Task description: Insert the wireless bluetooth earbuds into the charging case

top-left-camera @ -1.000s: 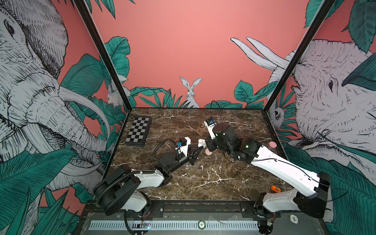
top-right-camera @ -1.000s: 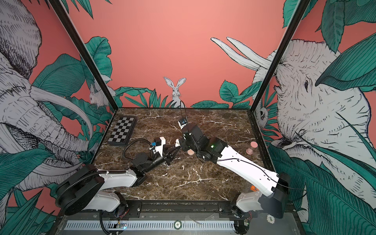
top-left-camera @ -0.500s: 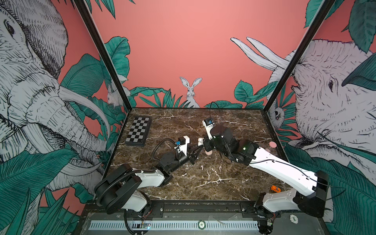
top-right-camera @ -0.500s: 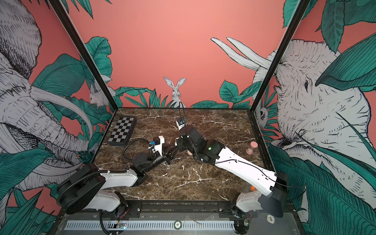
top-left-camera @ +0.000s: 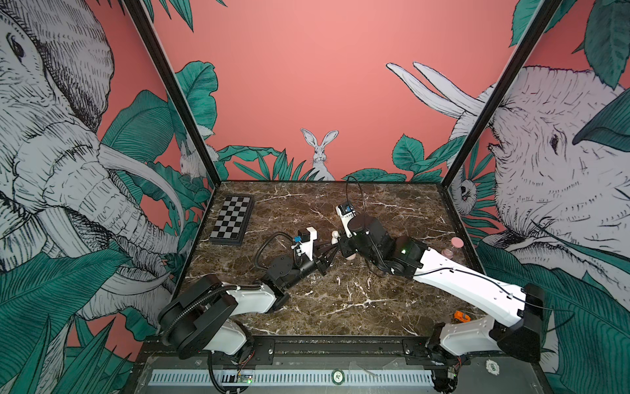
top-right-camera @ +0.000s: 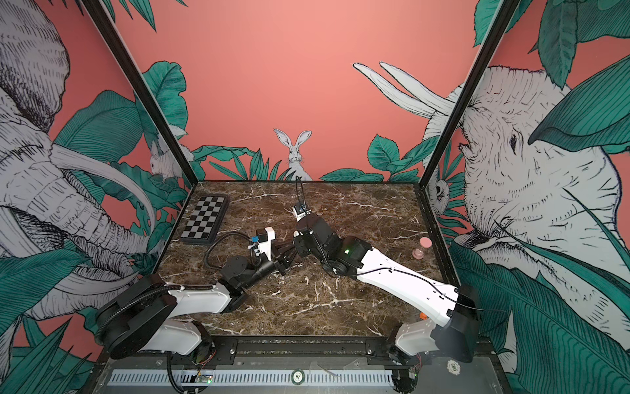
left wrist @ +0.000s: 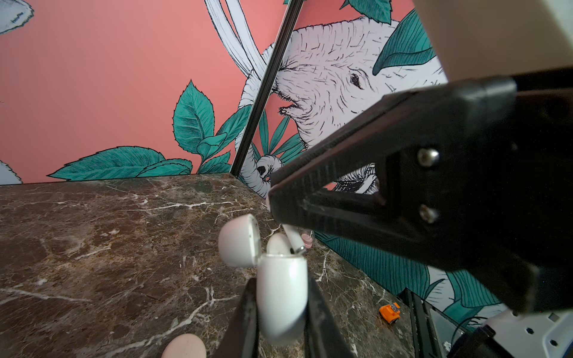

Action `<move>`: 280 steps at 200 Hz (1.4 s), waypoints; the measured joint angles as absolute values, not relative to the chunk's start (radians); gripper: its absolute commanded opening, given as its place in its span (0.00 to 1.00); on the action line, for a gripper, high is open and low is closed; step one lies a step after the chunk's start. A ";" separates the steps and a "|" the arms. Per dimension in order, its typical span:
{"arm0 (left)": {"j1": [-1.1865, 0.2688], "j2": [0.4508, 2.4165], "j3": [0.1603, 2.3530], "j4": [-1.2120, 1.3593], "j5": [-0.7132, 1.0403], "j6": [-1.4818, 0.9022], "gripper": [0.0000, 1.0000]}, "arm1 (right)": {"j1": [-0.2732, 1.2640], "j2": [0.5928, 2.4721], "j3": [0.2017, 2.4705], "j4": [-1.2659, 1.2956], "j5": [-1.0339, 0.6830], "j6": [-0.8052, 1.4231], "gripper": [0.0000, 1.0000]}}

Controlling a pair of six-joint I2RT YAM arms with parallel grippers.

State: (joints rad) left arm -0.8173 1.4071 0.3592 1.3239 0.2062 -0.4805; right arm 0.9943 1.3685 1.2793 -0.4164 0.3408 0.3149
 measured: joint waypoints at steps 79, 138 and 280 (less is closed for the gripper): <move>-0.818 1.407 0.359 1.335 0.205 -0.488 0.00 | 1.004 1.377 1.279 -0.397 0.357 0.315 0.02; -0.818 1.407 0.359 1.335 0.204 -0.490 0.00 | 1.010 1.378 1.264 -0.372 0.356 0.315 0.02; -0.819 1.407 0.358 1.335 0.196 -0.489 0.00 | 1.015 1.370 1.245 -0.355 0.359 0.326 0.02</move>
